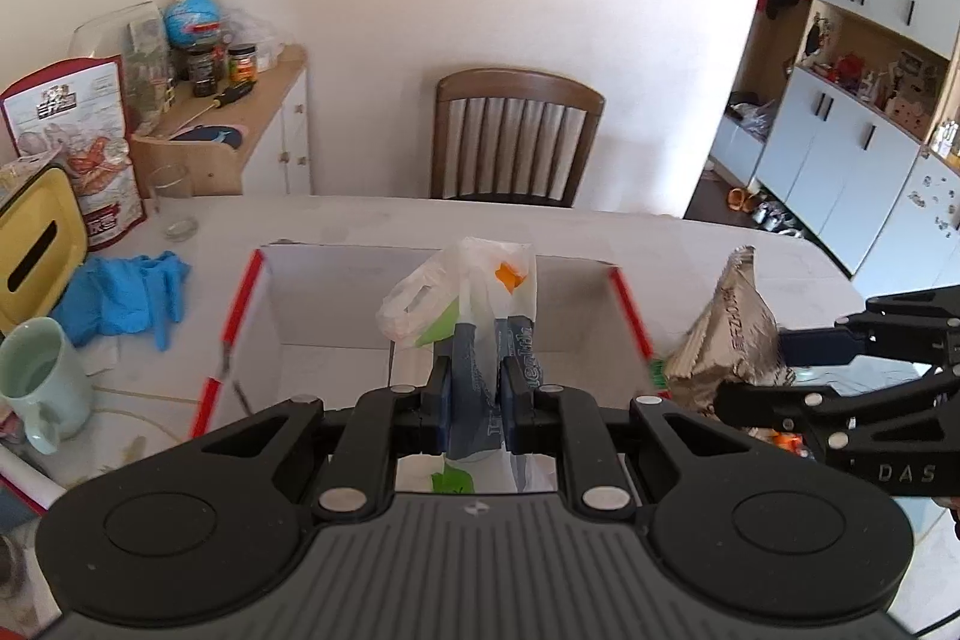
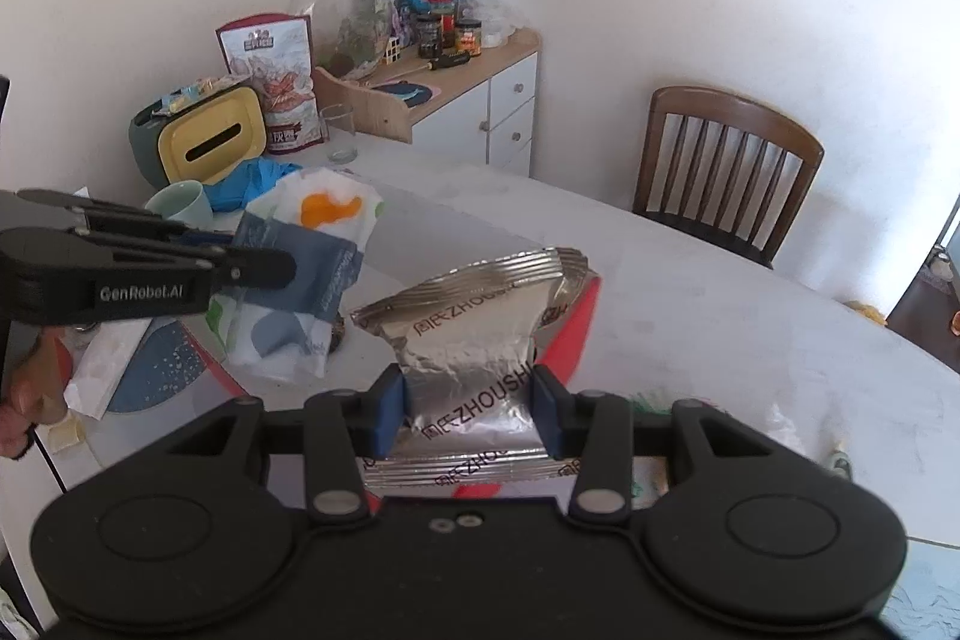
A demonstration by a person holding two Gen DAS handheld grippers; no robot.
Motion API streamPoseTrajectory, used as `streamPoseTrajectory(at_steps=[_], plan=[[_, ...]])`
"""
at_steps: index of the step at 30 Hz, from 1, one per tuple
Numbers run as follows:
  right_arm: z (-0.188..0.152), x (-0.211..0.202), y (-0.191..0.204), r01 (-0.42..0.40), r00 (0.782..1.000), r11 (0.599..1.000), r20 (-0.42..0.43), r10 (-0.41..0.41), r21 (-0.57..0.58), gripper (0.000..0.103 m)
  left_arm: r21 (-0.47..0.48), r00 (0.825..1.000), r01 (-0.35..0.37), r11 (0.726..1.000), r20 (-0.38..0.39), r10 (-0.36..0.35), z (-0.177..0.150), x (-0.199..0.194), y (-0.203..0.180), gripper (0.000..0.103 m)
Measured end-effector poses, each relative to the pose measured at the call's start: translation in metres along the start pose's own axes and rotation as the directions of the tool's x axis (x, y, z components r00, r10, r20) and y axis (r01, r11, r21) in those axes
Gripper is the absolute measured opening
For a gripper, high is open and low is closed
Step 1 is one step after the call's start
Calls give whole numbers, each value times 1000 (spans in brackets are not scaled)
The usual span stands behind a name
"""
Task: Organize objects
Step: 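Carry the white bag and foil packet with both tools into the box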
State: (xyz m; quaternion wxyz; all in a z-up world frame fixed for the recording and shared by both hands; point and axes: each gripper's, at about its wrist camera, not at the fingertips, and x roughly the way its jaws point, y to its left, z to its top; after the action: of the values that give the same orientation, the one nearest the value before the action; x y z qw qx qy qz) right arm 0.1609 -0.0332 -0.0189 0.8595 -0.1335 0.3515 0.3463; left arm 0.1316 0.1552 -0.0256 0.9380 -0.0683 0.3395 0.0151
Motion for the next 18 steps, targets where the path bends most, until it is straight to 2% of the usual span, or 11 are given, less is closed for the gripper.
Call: streamPoseTrajectory(at_steps=[8, 12, 18], plan=[[10, 42, 15, 0, 999, 1000, -44, 0, -6, 42, -11, 998, -30, 999, -54, 30, 4, 36, 31, 15], [10, 74, 24, -3, 994, 1000, -105, 0, -31, 42, 2, 993, -45, 999, -112, 45, -4, 63, 38, 15], [4, 113, 34, -2, 980, 998, -199, -11, -65, 43, -10, 987, -41, 999, -158, 39, -14, 81, 45, 15]])
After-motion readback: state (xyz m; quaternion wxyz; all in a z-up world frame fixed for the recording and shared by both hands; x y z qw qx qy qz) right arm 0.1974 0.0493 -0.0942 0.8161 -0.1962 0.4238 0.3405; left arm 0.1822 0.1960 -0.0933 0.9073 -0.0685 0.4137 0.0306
